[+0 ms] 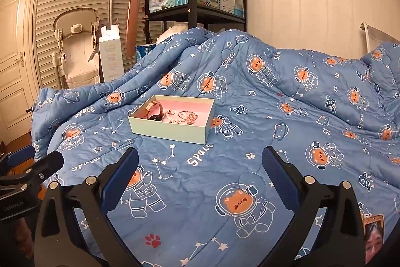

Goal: Organize jewelry

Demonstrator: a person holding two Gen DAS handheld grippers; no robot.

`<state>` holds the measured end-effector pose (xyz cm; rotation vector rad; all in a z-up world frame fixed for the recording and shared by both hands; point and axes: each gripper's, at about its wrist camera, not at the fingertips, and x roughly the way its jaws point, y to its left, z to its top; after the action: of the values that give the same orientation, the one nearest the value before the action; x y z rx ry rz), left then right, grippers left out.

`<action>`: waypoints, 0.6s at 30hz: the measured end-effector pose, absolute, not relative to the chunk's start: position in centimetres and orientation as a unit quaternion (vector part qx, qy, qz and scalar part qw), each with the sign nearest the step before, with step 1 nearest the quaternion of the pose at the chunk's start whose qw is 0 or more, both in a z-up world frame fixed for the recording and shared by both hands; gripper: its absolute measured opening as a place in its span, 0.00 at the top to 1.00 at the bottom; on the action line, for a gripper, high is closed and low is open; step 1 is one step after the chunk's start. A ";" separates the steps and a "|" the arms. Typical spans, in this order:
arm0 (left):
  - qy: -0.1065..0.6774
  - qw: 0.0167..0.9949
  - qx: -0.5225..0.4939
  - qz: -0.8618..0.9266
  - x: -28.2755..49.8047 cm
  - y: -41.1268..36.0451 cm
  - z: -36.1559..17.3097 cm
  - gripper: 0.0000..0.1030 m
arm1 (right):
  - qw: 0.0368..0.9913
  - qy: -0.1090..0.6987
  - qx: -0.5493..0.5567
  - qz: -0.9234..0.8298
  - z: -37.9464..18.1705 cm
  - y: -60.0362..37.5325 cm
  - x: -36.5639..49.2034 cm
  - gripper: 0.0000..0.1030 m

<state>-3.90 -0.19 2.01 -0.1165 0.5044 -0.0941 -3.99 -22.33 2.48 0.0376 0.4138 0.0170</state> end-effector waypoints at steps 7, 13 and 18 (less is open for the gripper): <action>0.252 0.965 -0.056 -0.046 -3.8 -0.1 1.9 0.07 | 0.978 0.209 0.021 0.010 2.4 -22.1 -4.0 0.06; 0.253 0.965 -0.051 -0.040 -3.7 -0.3 1.9 0.07 | 0.976 0.214 0.034 0.019 2.1 -22.3 -3.7 0.06; 0.251 0.966 -0.048 -0.041 -3.8 -0.5 2.0 0.07 | 0.975 0.217 0.030 0.022 1.9 -22.2 -3.5 0.06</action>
<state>-3.76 -0.48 1.99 -0.0979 0.5086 -0.0839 -3.54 -22.22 1.91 0.0599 0.4380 0.0441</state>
